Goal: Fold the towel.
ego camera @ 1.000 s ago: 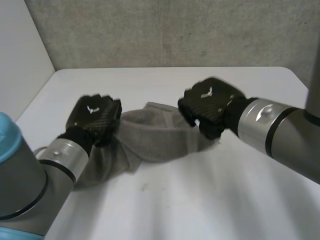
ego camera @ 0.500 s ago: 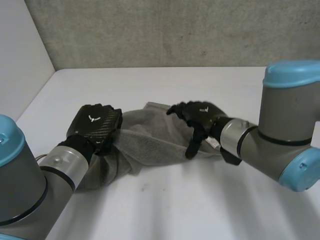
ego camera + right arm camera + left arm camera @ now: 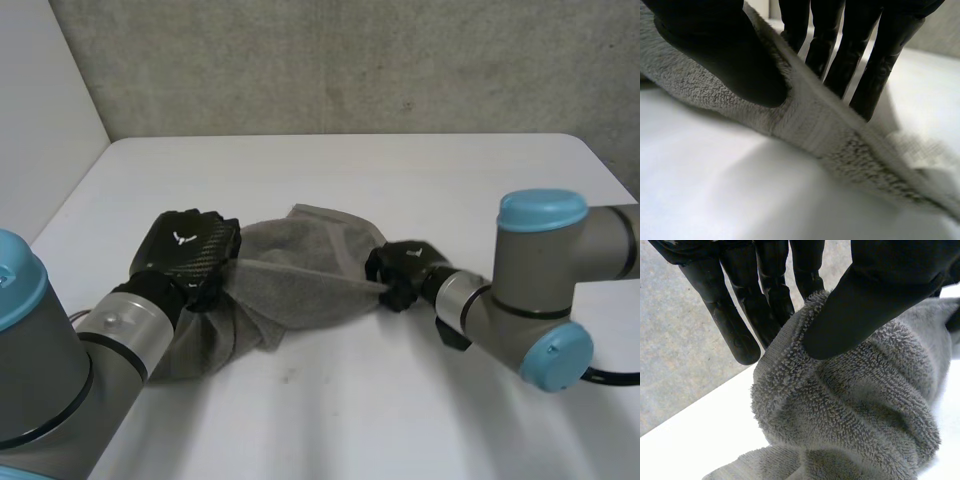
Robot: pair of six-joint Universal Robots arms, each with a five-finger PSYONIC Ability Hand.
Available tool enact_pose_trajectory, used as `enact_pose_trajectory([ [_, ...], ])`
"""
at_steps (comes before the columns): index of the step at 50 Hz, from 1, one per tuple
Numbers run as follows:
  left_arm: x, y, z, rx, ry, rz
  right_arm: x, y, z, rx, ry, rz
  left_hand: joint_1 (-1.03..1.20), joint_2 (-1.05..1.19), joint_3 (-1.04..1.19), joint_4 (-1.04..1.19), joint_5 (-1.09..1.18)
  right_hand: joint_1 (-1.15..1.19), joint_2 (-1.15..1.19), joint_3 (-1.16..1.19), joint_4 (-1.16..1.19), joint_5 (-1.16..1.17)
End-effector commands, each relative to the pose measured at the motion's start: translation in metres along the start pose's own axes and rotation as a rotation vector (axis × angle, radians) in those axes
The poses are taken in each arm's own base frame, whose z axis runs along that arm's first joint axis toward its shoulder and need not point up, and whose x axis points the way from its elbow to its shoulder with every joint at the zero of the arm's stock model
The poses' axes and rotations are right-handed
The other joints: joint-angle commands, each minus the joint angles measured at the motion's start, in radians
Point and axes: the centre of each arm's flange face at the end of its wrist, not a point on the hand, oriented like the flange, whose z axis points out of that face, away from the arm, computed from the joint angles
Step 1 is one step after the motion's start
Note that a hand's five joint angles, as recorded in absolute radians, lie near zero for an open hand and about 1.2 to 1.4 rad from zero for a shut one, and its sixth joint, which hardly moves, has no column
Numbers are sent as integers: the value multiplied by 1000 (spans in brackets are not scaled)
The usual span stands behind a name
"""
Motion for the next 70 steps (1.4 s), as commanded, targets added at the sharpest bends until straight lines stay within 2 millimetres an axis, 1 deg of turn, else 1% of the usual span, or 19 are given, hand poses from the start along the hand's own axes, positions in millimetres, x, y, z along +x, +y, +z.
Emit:
enact_pose_trajectory([
  [1,-2,-13,3,47,-8,-1,18,-76,-36,243,66,-74,250,184,181,179,202,83,248,248,248,260],
  [3,-6,-35,5,118,-24,-2,18,-128,-70,406,94,-139,250,184,181,179,202,83,248,248,248,260],
  [6,-9,-52,3,172,-32,-3,15,-152,-90,471,108,-178,250,184,181,179,202,83,248,248,248,260],
  [8,-14,-87,-3,269,-46,-4,3,-190,-127,543,103,-261,250,184,181,179,202,83,248,248,248,260],
  [11,-17,-118,-15,306,-37,-3,-3,-205,-150,494,104,-325,250,184,181,179,202,83,248,248,248,260],
  [17,-18,-136,-25,164,19,2,-10,-200,-166,280,105,-464,250,184,181,179,202,83,248,248,248,260],
  [25,-10,-95,14,-171,99,12,6,-154,-121,-80,35,-515,250,184,181,179,202,83,248,248,248,260],
  [29,-15,-54,58,-272,83,2,17,-136,-95,-147,49,-503,250,184,181,179,202,83,248,248,248,260],
  [36,-13,-43,115,-150,57,6,35,-123,-44,-139,107,-521,250,184,181,179,202,83,248,248,248,260],
  [38,-16,-51,128,-76,38,16,36,-141,-21,15,162,-566,250,184,181,179,202,83,248,248,248,260],
  [42,-31,-114,154,265,-49,77,43,-186,-14,280,276,-587,250,184,181,179,202,83,248,248,248,260],
  [44,-37,-139,156,394,-89,86,49,-242,-29,582,381,-561,250,184,181,179,202,83,248,248,248,260],
  [48,-54,-211,135,711,-182,80,43,-290,-64,827,429,-523,250,184,181,179,202,83,248,248,248,260],
  [53,-59,-233,118,793,-201,73,32,-314,-97,930,412,-492,250,184,181,179,202,83,248,248,248,260],
  [56,-56,-216,115,713,-179,67,31,-296,-91,813,374,-473,250,184,181,179,202,83,248,248,248,260],
  [64,-43,-105,120,288,-111,60,34,-213,-56,386,238,-429,250,184,181,179,202,83,248,248,248,260],
  [67,-18,-30,108,61,-31,66,41,-143,-34,127,180,-399,250,184,181,179,202,83,248,248,248,260],
  [68,-18,-30,108,60,-31,66,41,-143,-34,126,180,-399,250,184,181,179,202,83,248,248,248,260],
  [70,0,8,98,-36,20,66,46,-98,-24,-10,154,-382,250,184,181,179,202,83,248,248,248,260],
])
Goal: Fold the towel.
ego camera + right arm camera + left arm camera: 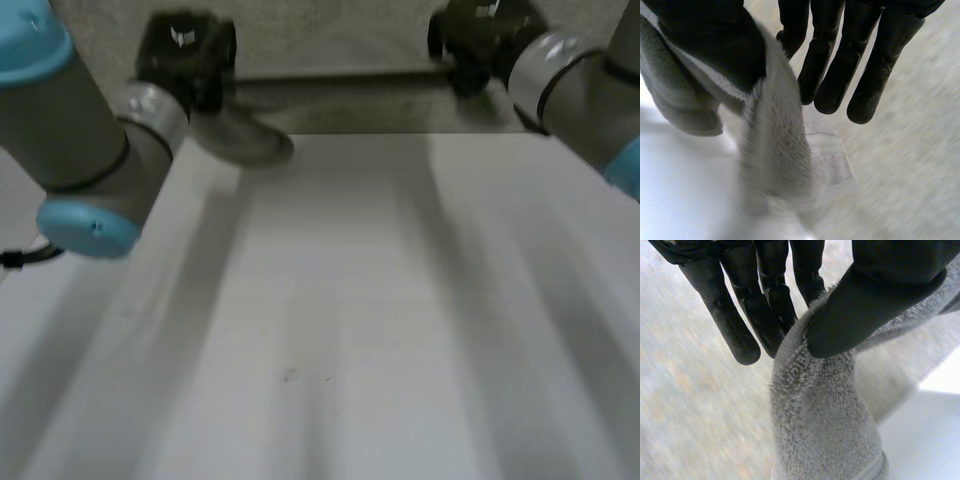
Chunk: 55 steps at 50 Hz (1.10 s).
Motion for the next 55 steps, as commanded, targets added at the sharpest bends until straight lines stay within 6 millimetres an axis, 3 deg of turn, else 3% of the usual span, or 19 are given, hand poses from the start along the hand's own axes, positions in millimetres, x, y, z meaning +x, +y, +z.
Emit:
enact_pose_trajectory([
  [1,48,110,-71,-378,156,3,-44,121,-22,-411,-180,21,250,182,179,179,198,5,183,181,180,186],
  [3,71,138,-95,-460,216,2,-53,152,-32,-490,-208,22,250,182,179,179,198,5,183,181,180,186],
  [4,71,139,-95,-461,216,2,-53,153,-32,-490,-208,22,250,182,179,179,198,5,183,181,180,186],
  [6,84,153,-114,-525,258,4,-54,172,-41,-527,-203,31,239,171,168,168,186,5,183,181,180,186],
  [10,91,156,-129,-560,287,6,-47,172,-48,-514,-178,32,163,95,92,91,110,5,183,181,180,186],
  [12,101,145,-144,-549,329,11,-38,164,-56,-486,-161,35,-7,-75,-78,-78,-59,5,183,181,180,186],
  [13,103,136,-150,-532,343,11,-35,163,-60,-480,-161,41,-194,-262,-265,-265,-246,5,183,181,180,186],
  [14,103,136,-150,-531,343,11,-35,162,-60,-480,-161,41,-195,-264,-266,-267,-248,5,183,181,180,186],
  [16,102,121,-156,-493,349,10,-28,161,-69,-465,-162,54,-701,-769,-772,-773,-754,5,183,181,180,186],
  [21,97,105,-152,-424,327,3,-23,165,-80,-460,-156,72,-850,-918,-921,-921,-903,5,183,181,180,186],
  [27,85,99,-141,-382,281,-3,-20,175,-84,-445,-127,67,-918,-986,-989,-989,-971,5,183,181,180,186],
  [32,50,109,-120,-397,178,1,-14,186,-83,-452,-106,74,-894,-962,-965,-966,-947,5,183,181,180,186],
  [35,43,112,-116,-401,157,2,-13,188,-83,-457,-101,76,-888,-956,-959,-960,-941,5,183,181,180,186],
  [40,12,128,-108,-447,97,-9,-7,199,-81,-469,-80,95,-792,-860,-863,-863,-845,5,183,181,180,186],
  [55,-7,160,-106,-490,221,-96,-14,210,-82,-499,-99,112,-560,-628,-630,-631,-612,5,183,181,180,186],
])
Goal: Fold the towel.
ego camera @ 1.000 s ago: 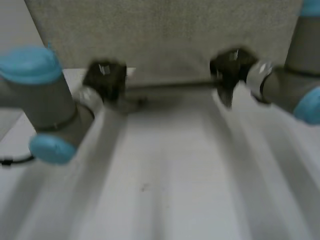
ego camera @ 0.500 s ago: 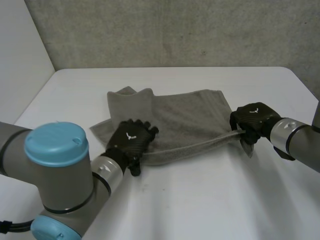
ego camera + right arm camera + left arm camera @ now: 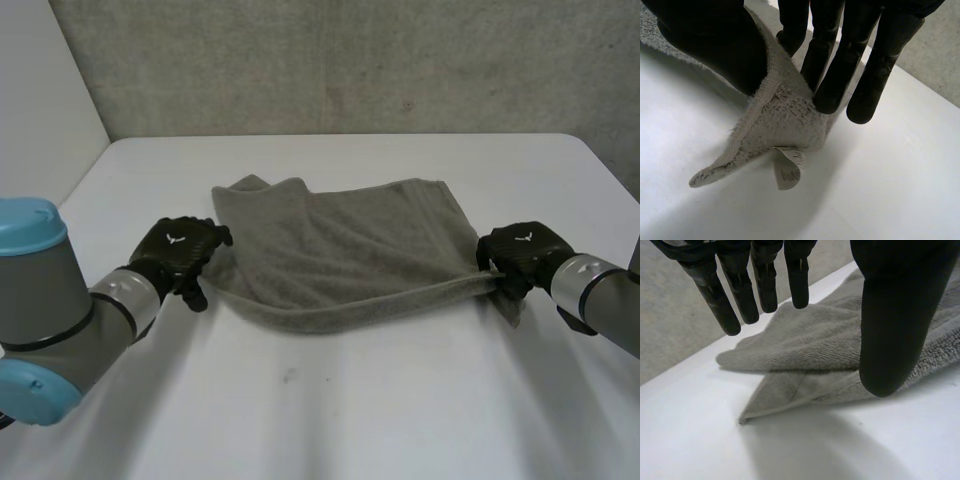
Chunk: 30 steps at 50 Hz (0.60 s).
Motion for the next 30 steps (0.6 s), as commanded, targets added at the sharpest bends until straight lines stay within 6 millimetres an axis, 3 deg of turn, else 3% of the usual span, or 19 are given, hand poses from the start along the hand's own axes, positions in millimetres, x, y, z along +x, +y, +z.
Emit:
enact_pose_trajectory([
  [1,-10,15,12,-20,57,-29,-5,5,1,-17,-15,4,242,241,241,242,241,5,183,181,180,186],
  [14,-8,43,37,-75,89,-50,-6,9,3,-24,-16,7,357,356,356,357,357,5,183,181,180,186],
  [23,-9,40,41,-37,88,-42,-7,12,4,-34,-21,7,556,556,555,556,556,5,183,181,180,186],
  [30,-8,41,45,-23,88,-36,-8,14,5,-39,-23,3,583,583,582,583,583,5,183,181,180,186],
])
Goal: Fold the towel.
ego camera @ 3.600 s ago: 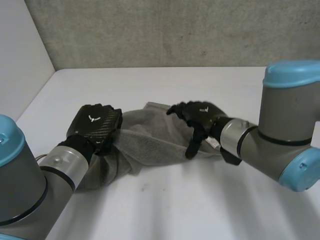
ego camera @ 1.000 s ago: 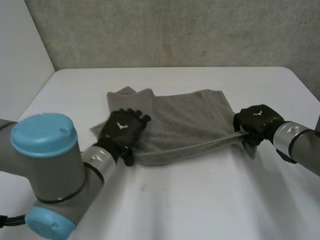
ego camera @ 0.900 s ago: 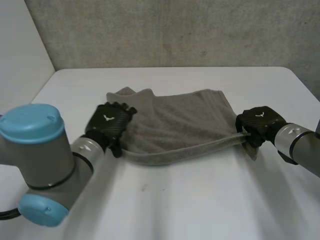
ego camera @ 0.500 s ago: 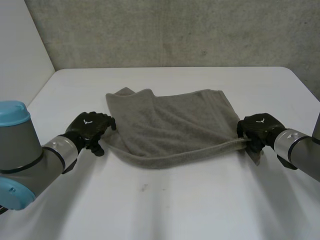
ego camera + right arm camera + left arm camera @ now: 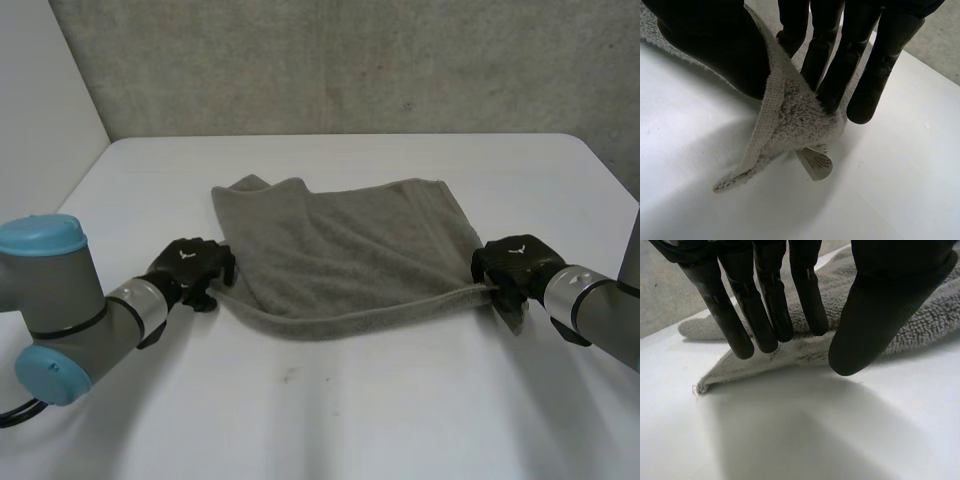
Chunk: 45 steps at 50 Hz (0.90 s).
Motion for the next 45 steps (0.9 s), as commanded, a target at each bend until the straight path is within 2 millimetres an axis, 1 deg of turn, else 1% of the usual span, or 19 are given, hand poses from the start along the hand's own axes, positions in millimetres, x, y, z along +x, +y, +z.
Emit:
enact_pose_trajectory([
  [1,1,0,5,24,0,10,-1,2,1,-5,-3,-3,159,158,159,158,162,5,183,181,180,186],
  [9,3,2,11,24,10,16,0,3,2,-8,-1,-5,159,158,159,158,162,5,183,181,180,186],
  [18,4,2,12,23,12,16,0,2,2,-7,1,-7,129,129,129,129,133,5,183,181,180,186],
  [23,4,2,10,16,13,15,0,3,2,-8,0,-7,3,2,3,3,6,5,183,181,180,186],
  [32,6,4,9,9,16,14,0,3,2,-6,2,-8,3,2,3,2,6,5,183,181,180,186],
  [40,5,7,15,12,17,16,0,2,2,-5,2,-8,44,43,44,44,47,5,183,181,180,186],
  [42,5,7,17,14,18,17,1,2,2,-4,4,-9,175,175,176,175,179,5,183,181,180,186],
  [43,5,7,17,14,18,17,1,2,2,-4,4,-9,176,176,176,176,179,5,183,181,180,186],
  [45,4,3,18,26,16,19,2,2,2,-2,7,-9,567,566,567,567,570,5,183,181,180,186],
])
